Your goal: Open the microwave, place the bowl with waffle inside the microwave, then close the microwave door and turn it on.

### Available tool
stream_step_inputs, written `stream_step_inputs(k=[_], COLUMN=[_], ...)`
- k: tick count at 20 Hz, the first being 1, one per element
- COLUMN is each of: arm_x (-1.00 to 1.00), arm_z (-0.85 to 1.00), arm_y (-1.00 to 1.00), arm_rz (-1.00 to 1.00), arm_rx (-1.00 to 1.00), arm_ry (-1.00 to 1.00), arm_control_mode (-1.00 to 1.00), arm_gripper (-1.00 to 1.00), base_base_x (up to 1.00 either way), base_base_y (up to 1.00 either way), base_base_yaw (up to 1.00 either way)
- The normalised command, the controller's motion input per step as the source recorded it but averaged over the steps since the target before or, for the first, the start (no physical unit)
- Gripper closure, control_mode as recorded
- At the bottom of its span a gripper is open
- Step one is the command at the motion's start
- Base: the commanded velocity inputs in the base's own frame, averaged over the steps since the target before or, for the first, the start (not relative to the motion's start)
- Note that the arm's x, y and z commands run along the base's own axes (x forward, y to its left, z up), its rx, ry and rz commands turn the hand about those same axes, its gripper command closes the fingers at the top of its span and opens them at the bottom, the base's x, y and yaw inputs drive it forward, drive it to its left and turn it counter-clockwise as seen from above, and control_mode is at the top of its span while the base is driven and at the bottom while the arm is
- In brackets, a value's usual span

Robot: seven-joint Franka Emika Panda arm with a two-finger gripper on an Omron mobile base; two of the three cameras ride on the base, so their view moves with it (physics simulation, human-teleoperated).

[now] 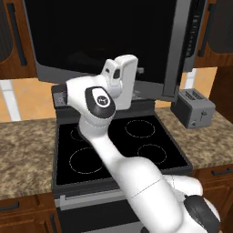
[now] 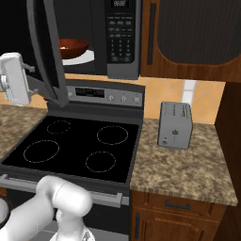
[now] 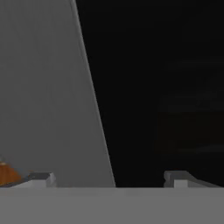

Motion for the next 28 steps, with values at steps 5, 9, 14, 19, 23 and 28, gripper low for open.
stream_step_inputs(k=[5,9,14,19,23,28], arm_x=[0.94,1.00,0.92,0.72,0.13,-0.72], arm_z=[0.00,0.00,0.00,0.00,0.04,0.20], arm_y=[-0.90,-0.48,0.04,0.17,0.07,0.01], arm_rz=[0.44,0.34,0.18,0.01,0.02,0.17], arm_rx=[0.03,0.06,0.01,0.00,0.00,0.03], arm_ry=[-0.08,0.01,0.08,0.17,0.10,0.00], arm_control_mode=[-1.00,-1.00,-1.00,-1.00,-1.00,-1.00], arm_gripper=[-1.00,-1.00,-1.00,-1.00,-1.00,-1.00], base_base_x=[0.00,0.00,0.00,0.00,0.00,0.00], base_base_y=[0.00,0.00,0.00,0.00,0.00,0.00], base_base_yaw=[0.00,0.00,0.00,0.00,0.00,0.00])
